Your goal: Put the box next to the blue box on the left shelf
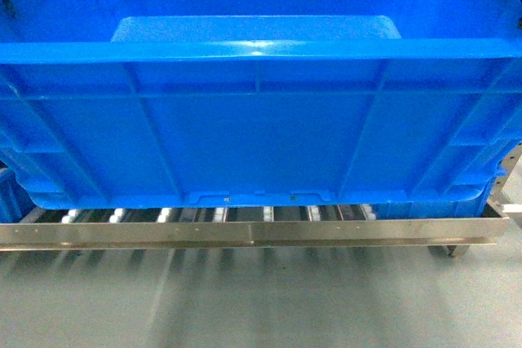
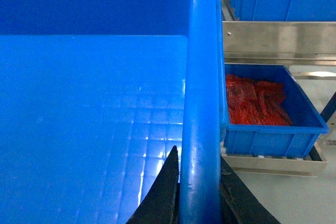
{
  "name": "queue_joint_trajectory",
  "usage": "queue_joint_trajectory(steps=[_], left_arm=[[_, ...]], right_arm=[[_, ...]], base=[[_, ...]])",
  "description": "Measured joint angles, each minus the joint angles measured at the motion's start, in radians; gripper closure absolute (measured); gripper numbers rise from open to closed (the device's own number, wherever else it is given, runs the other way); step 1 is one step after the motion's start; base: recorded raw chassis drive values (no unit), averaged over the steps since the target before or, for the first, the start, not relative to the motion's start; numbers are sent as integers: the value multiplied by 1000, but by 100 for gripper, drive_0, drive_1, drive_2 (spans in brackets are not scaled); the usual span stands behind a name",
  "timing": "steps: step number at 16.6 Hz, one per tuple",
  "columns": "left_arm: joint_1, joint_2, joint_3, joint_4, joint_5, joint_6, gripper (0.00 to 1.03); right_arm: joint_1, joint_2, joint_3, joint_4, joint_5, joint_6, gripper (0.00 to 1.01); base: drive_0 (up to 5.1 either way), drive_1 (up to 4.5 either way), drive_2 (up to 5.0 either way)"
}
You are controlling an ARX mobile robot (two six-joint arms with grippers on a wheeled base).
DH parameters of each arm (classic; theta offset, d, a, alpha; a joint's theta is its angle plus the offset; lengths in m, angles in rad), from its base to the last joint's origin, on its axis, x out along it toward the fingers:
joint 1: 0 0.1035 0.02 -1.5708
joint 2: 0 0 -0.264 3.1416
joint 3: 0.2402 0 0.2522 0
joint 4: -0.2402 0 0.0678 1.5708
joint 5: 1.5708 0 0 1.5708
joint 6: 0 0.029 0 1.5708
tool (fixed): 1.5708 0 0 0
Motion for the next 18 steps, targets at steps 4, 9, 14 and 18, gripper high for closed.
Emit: queue_joint_trajectory(steps=[4, 9, 14, 18], left_arm=[[0, 0, 0, 0, 0, 0, 94], [0, 0, 0, 4, 0, 0, 94], [0, 0, 0, 3, 0, 0, 94], [0, 0, 0, 3, 0, 0, 94]], right_arm=[[0, 0, 0, 0, 0, 0, 92], [0, -2, 0, 4, 0, -2, 92], [0, -2, 0, 0, 0, -2, 92], [0, -2, 0, 0, 0, -3, 92]], base=[[0, 0, 0], [0, 0, 0], [0, 0, 0], [0, 0, 0]])
